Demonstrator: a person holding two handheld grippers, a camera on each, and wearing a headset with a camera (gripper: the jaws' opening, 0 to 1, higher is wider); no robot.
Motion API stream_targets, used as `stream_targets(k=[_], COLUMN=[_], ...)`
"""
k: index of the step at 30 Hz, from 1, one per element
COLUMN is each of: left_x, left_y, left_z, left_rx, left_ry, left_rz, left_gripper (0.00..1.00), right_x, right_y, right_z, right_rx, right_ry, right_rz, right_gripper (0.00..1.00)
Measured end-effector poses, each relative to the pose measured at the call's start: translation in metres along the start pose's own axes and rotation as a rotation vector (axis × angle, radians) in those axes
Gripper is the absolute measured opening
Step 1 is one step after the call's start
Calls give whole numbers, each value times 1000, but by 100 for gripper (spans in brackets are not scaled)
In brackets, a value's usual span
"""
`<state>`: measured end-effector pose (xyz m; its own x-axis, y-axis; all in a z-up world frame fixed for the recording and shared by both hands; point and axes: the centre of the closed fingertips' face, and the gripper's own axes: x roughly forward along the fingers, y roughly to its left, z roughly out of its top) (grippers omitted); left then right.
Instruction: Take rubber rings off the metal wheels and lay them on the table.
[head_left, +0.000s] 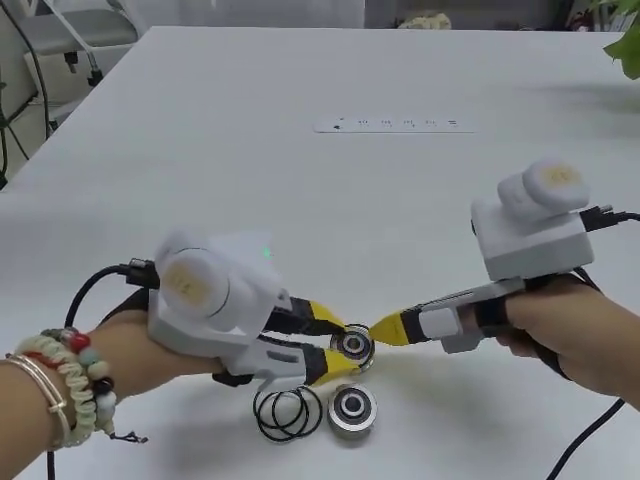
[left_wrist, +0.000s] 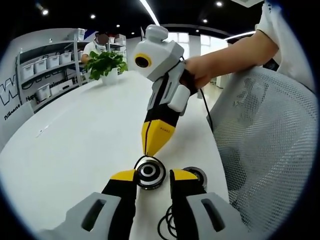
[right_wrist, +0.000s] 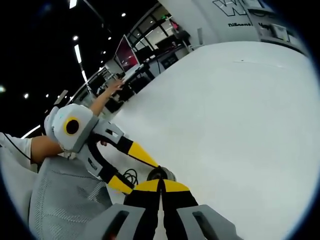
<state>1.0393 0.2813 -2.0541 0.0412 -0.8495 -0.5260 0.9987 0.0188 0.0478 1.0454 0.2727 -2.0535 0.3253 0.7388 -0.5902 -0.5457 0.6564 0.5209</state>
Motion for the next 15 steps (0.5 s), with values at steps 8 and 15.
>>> stream_targets(k=[8, 15], left_x=[-8, -18], left_y=[-2, 4], left_z=[10, 20], left_rx=[8, 17], left_ry=[-15, -32], left_rz=[-21, -4], left_gripper=[39, 48], right_x=[0, -1], right_y=[-1, -1], right_z=[0, 1], right_rx=[0, 4], right_ry=[1, -6], right_rz=[-4, -3], right_gripper=[0, 0])
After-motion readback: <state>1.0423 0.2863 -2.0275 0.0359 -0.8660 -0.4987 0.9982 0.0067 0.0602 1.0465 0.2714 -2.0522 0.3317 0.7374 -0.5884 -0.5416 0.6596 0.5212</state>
